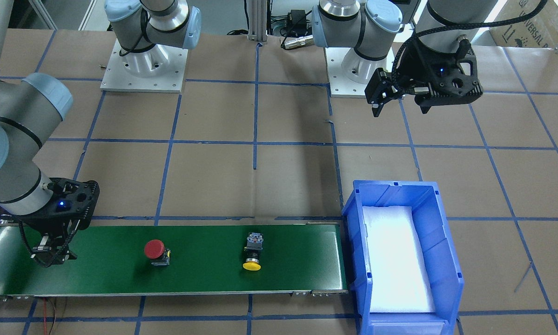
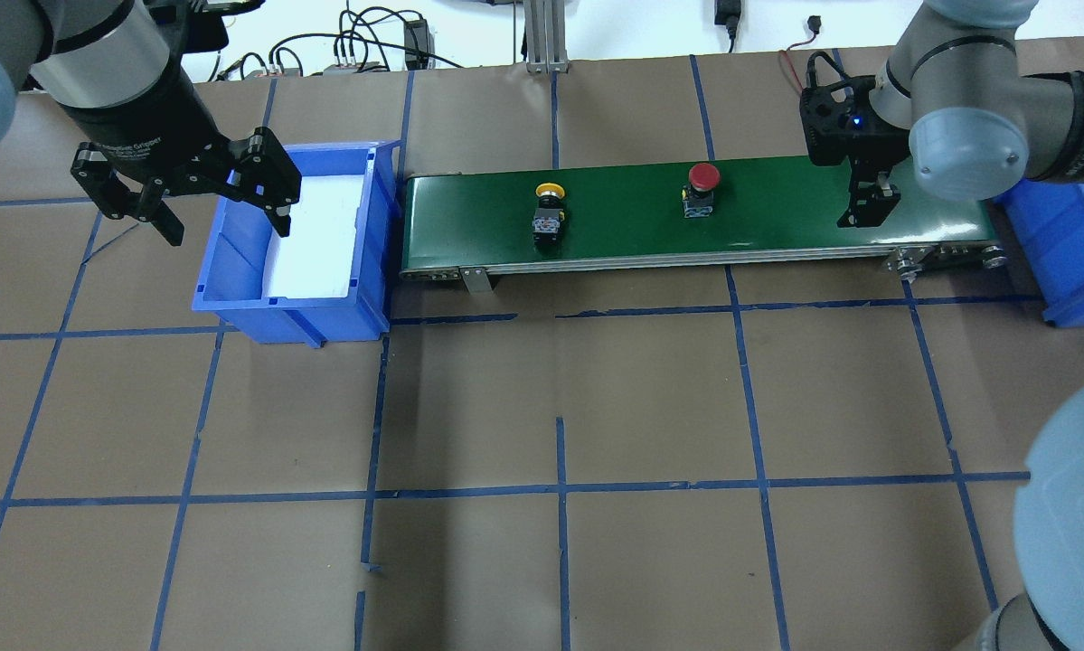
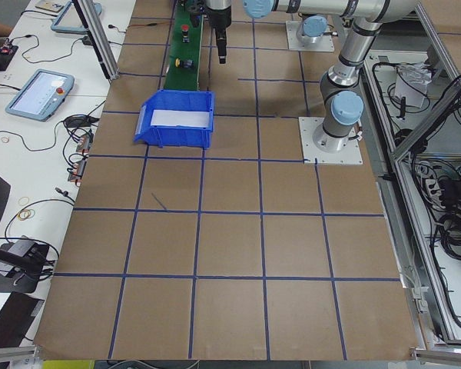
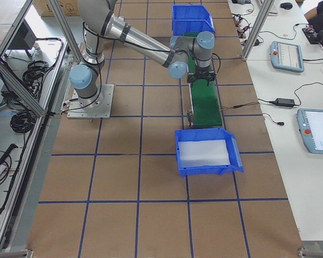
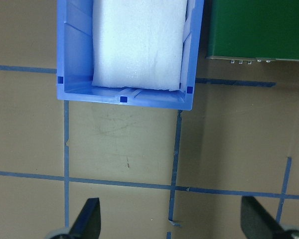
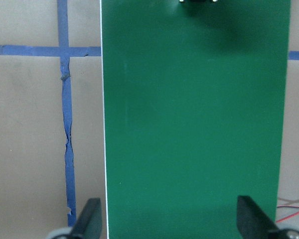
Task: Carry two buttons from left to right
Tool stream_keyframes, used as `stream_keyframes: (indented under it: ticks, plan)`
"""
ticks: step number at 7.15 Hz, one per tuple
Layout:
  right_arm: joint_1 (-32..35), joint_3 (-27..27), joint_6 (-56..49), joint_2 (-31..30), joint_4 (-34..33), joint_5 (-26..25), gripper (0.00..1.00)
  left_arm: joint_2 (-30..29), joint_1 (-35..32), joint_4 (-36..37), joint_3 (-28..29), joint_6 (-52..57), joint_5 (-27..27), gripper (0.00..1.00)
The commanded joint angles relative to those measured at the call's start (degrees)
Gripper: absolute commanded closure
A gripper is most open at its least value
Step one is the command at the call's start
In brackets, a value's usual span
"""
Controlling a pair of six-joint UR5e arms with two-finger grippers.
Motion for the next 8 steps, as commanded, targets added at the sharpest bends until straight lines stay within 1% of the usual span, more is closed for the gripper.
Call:
stream_keyframes:
  ticks: [1,7,8]
  plan:
    - [-0.02,0.07,0.00,0.07,0.00,-0.07,0.05,0.00,0.00,0.00,-0.09,-0.01,-0.03,0.00]
    - [-0.01,-0.02,0.09,0.07,0.09,0.37,0.05,0.00,0.00,0.00,-0.09,0.08,-0.03,0.00]
    - [-0.10,-0.02,0.87,0.59,0.09,3.50,0.05,0.00,0.00,0.00,-0.09,0.08,0.05,0.00]
